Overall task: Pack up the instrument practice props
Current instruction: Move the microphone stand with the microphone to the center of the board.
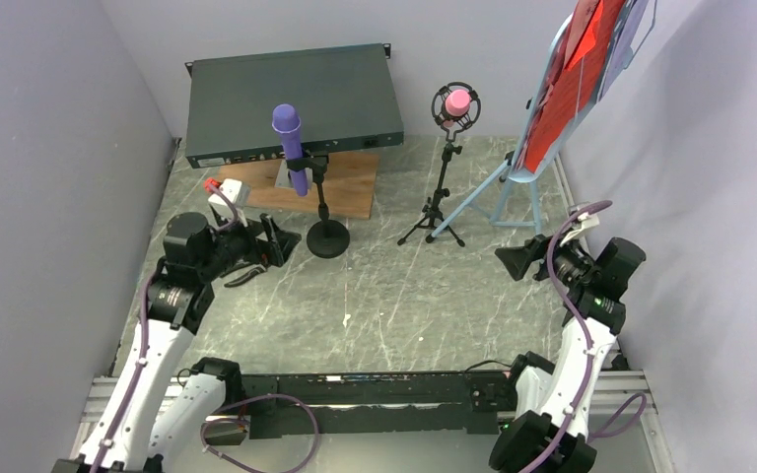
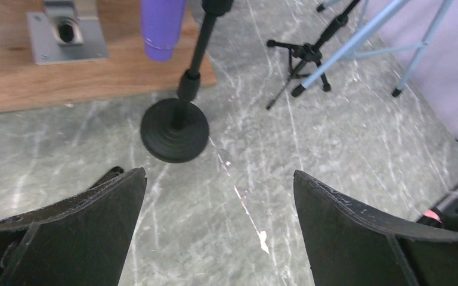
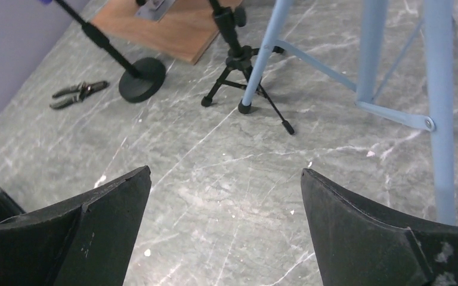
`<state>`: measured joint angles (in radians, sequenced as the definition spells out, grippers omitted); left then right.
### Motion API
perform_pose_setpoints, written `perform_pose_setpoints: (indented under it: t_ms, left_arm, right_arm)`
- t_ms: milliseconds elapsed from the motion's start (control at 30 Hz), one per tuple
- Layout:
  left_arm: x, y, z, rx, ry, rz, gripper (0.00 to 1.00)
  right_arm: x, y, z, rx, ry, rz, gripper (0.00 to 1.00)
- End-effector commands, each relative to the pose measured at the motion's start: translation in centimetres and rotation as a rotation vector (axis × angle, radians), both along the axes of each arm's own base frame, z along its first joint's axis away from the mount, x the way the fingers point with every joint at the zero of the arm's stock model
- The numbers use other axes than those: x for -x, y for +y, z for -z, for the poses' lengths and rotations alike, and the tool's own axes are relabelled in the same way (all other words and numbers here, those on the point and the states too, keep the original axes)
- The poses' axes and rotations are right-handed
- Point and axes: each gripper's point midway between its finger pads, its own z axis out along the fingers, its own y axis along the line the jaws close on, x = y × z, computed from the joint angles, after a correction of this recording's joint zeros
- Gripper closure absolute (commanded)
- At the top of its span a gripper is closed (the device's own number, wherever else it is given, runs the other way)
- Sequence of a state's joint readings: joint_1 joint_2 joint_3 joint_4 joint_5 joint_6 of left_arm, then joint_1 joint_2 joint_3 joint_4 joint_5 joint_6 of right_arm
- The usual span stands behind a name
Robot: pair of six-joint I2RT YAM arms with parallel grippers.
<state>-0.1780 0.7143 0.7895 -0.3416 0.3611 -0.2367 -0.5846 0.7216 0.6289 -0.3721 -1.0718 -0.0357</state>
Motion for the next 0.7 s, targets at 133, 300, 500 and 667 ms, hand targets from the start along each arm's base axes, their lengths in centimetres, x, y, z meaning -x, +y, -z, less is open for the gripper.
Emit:
perform_pose_setpoints:
  t_ms: [133,300,500,667]
  left_arm:
    - [-0.1,-4.3,0.0,0.186,0.114,0.204,0.01]
    - [-0.6,-5.2,-0.5,0.263,0.135,0.224,0.01]
    - [-1.1,-5.5,-0.9,0.311,0.17,0.214,0.0]
    - [-2.2,-5.6,-0.9,0.351,0.205,0.183,0.01]
  right_arm:
    - [1.1,2.0,-0.2,0.095,-0.099,-0.22,0.0]
    - [1.7,3.0,0.0,0.131,-0.12,-0.284,0.0]
    - [1.2,2.6,0.6,0.164,-0.097,-0.252,0.0]
    - [1.3,2.6,0.6,0.166,-0.096,-0.257,0.0]
